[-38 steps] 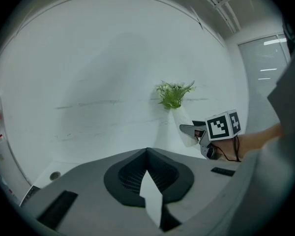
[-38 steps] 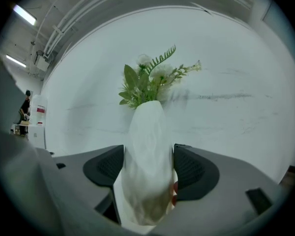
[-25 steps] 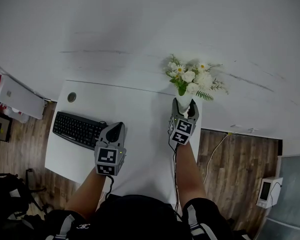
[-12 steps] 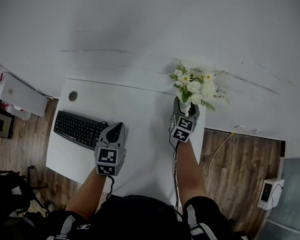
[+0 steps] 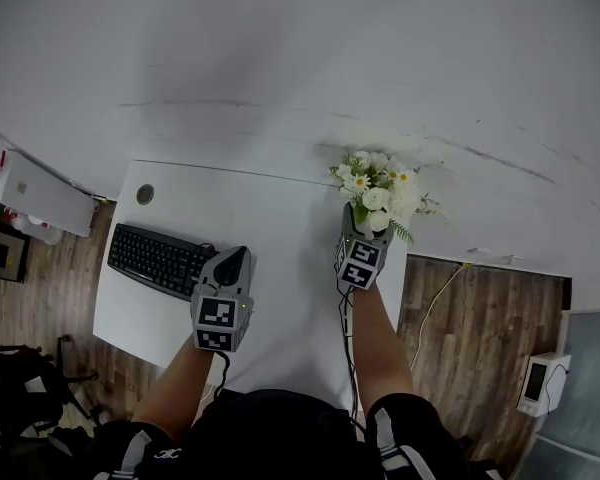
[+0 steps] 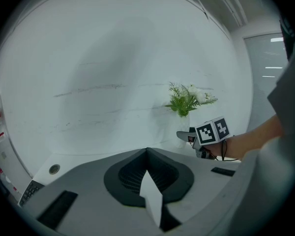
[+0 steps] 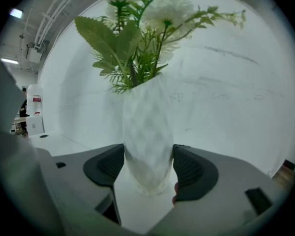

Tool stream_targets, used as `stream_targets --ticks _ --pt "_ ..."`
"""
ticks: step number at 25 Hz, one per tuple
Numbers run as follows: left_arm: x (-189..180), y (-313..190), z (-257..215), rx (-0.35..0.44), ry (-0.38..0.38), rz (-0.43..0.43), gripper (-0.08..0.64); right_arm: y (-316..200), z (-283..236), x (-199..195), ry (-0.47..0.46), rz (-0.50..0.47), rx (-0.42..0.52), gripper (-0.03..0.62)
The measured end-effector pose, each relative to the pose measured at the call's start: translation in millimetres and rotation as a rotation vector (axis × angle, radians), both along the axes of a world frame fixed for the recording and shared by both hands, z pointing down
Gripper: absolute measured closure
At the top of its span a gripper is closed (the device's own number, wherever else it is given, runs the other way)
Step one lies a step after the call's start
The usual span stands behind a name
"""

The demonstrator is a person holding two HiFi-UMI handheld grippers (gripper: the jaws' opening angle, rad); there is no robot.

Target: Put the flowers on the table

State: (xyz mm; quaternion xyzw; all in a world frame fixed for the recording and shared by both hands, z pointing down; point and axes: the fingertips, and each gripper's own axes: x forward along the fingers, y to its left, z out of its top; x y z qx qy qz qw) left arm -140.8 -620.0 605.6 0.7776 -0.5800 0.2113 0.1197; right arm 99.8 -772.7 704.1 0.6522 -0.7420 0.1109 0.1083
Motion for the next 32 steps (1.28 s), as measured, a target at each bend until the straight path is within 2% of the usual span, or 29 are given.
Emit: stream_targets --ticks 5,7,10,11,16,18,25,29,32 --pt "1 4 -7 0.021 0.005 -0.002 0.555 7 -3 1 -0.036 0.016 -0.003 0.266" --pt "1 9 -10 0.022 0.006 -0.004 0.555 15 -10 1 -0.053 0.016 0.006 0.244" --pt "3 15 -18 0.037 0.018 -0.003 0.555 35 -22 2 -0.065 0.017 0.017 0.247" --pt "4 16 -21 0.045 0.022 -0.004 0.555 42 -26 3 -0.064 0.023 0.022 0.271" --pt "11 29 -42 0.096 0.055 -0.028 0.555 92 -64 18 -0.042 0.079 0.085 0.522" --pt "16 39 -48 0.097 0.063 -0.03 0.555 110 -81 24 -0.025 0.088 0.101 0.591" --pt "36 70 -81 0.165 0.102 -0.032 0.555 169 -164 17 -0.014 -0.027 0.207 0.592" --pt "48 82 -98 0.204 0.122 -0.01 0.555 199 -214 23 -0.071 -0.035 0.267 0.592" --pt "56 84 -108 0.217 0.154 0.0 0.555 217 -240 30 -0.081 -0.032 0.29 0.592"
